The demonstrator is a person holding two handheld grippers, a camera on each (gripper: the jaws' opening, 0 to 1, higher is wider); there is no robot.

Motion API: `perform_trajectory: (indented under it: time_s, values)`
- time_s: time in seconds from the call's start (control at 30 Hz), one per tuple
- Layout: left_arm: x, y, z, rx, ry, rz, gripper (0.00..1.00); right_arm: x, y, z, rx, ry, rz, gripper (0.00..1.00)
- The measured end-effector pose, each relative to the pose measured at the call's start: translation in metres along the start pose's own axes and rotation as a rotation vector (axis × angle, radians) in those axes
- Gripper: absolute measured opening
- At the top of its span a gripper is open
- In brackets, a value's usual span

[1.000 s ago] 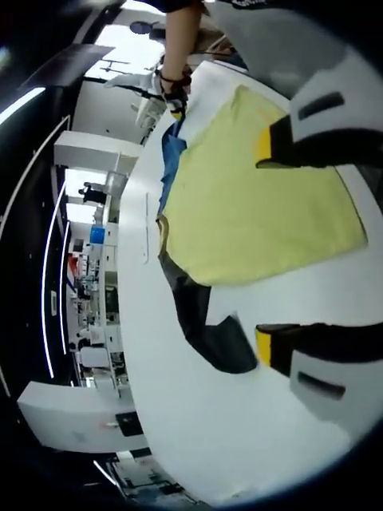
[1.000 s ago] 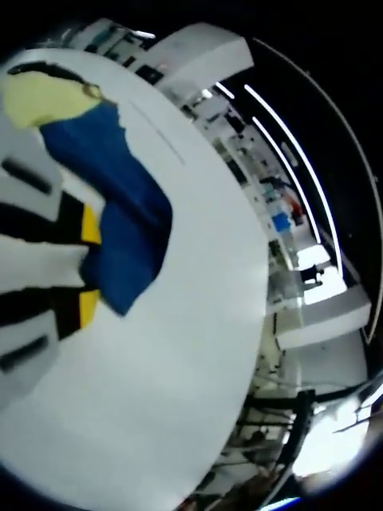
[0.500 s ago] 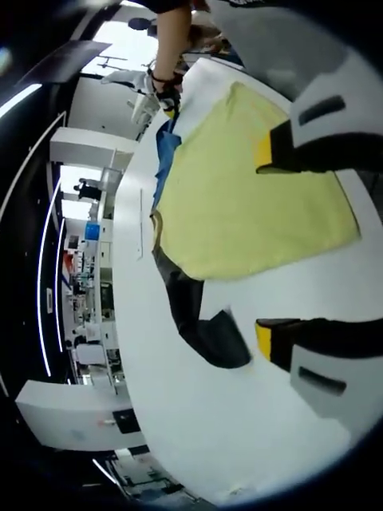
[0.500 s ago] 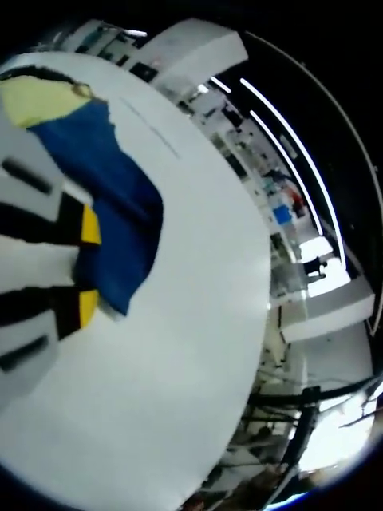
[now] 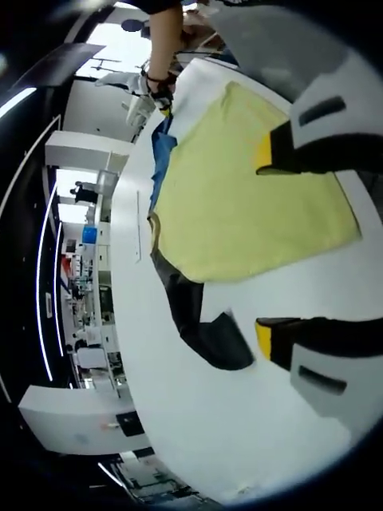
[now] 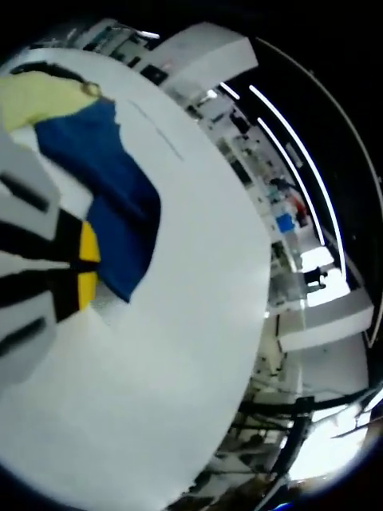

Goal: Fold the garment on the visible template until the final outline fits inside the template.

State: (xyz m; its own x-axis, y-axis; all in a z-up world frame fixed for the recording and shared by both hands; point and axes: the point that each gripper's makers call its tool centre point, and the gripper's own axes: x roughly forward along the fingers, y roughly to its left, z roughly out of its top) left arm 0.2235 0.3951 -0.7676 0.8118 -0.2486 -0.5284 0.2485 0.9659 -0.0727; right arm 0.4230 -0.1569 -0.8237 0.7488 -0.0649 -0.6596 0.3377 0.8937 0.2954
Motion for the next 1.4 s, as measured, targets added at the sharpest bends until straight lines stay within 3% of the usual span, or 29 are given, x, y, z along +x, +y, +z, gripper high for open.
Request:
perform_trajectory:
  time_s: [0.07, 0.23, 0.4, 0.67, 0.8, 1.0, 1.13, 1.3, 1.33, 1.4]
  values:
    - [-0.001, -0.001, 0.001, 0.001, -0.005, -0.004, 0.7, -0.004, -0.005, 0.005, -0.063, 0.015, 0.003, 0.0]
    - [-0.001, -0.001, 0.002, 0.003, -0.013, -0.004, 0.71, -0.014, -0.009, 0.019, -0.122, 0.015, 0.048, 0.0]
    - [-0.001, -0.003, 0.002, 0.002, -0.015, -0.011, 0.71, -0.024, -0.023, 0.029, -0.172, 0.019, 0.034, 0.0]
    - [-0.001, -0.004, 0.003, 0.033, -0.016, -0.02, 0.73, -0.034, -0.037, 0.035, -0.21, 0.054, 0.044, 0.0]
    - [0.0, -0.004, 0.005, 0.038, -0.024, -0.024, 0.76, -0.034, -0.045, 0.028, -0.267, 0.126, 0.05, 0.0]
    - [0.0, -0.005, 0.008, 0.067, -0.029, -0.035, 0.82, -0.034, -0.043, 0.029, -0.312, 0.172, 0.1, 0.0]
    - [0.0, -0.004, 0.01, 0.084, -0.021, -0.037, 0.86, -0.026, -0.051, 0.039, -0.352, 0.193, 0.07, 0.0]
    - [0.0, -0.007, 0.013, 0.102, -0.024, -0.048, 0.89, -0.028, -0.046, 0.049, -0.428, 0.212, 0.08, 0.0]
    - [0.0, -0.009, 0.013, 0.103, -0.022, -0.055, 0.91, -0.029, -0.04, 0.048, -0.448, 0.245, 0.097, 0.0]
    - [0.0, -0.01, 0.014, 0.1, -0.022, -0.061, 0.92, -0.03, -0.039, 0.048, -0.435, 0.255, 0.092, 0.0]
